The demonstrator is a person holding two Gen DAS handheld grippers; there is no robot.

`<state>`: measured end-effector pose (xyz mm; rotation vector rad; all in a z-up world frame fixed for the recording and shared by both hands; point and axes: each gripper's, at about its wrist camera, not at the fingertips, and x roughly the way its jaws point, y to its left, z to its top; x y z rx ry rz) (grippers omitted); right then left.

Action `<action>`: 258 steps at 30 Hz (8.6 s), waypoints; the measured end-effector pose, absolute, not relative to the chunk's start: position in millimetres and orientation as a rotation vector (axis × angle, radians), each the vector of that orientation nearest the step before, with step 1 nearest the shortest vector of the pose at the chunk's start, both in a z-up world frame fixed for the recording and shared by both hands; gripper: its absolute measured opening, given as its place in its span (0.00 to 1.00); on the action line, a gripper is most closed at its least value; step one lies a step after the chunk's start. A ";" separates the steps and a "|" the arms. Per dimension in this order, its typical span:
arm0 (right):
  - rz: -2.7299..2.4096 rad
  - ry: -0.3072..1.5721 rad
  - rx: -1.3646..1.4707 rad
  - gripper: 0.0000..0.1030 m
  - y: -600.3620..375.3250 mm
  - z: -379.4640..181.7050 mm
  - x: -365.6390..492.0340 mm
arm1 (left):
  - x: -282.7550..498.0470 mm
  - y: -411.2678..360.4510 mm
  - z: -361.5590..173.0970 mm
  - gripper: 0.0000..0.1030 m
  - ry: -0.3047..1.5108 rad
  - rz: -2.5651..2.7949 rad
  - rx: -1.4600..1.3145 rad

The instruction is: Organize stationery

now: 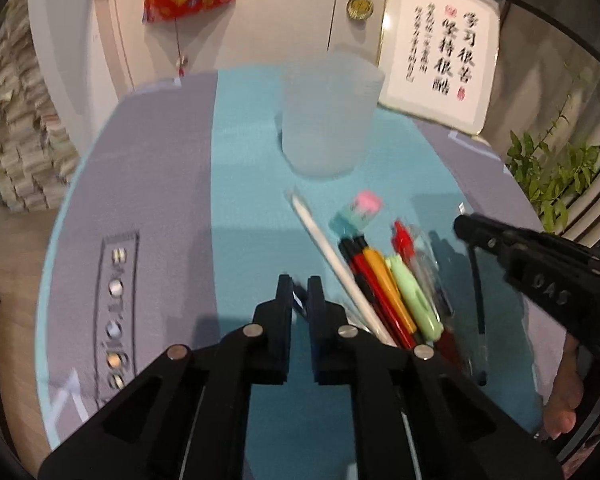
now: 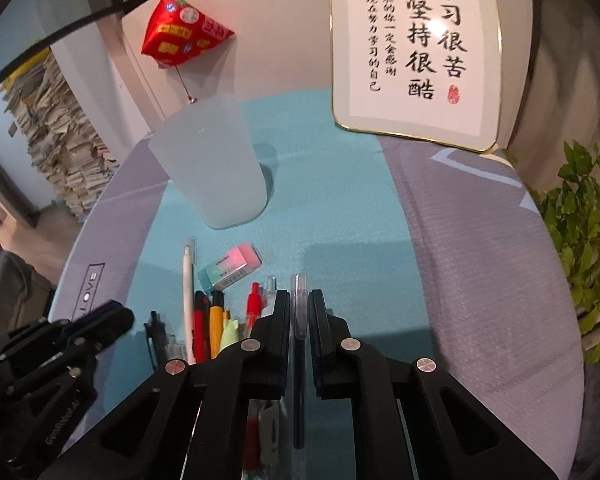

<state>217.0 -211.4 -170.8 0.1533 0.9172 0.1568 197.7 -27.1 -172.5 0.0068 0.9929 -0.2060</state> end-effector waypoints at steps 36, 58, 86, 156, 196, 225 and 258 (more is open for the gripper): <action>0.147 0.922 0.228 0.10 -235.8 -173.7 212.6 | 213.3 -35.5 -184.7 0.39 1.047 -0.246 0.073; 0.159 0.917 0.239 0.10 -239.5 -174.6 211.8 | 219.7 -51.9 -191.2 0.12 1.084 -0.171 0.049; 0.224 0.649 0.172 0.10 -201.3 -60.2 199.3 | 168.1 -0.7 -105.6 0.13 0.741 -0.210 -0.056; 0.223 0.659 0.191 0.10 -229.4 -106.1 186.5 | 191.6 -18.6 -61.3 0.13 0.606 -0.215 -0.023; 0.142 0.723 0.150 0.10 -248.3 -164.0 202.2 | 315.4 -57.6 -80.8 0.13 0.446 -0.136 0.007; 0.164 0.806 0.147 0.10 -235.3 -168.7 196.3 | 263.6 -24.9 -96.0 0.41 0.595 -0.169 -0.058; 0.152 0.932 0.076 0.31 -195.4 -194.3 206.5 | 168.3 -41.4 -196.3 0.43 0.954 -0.344 0.100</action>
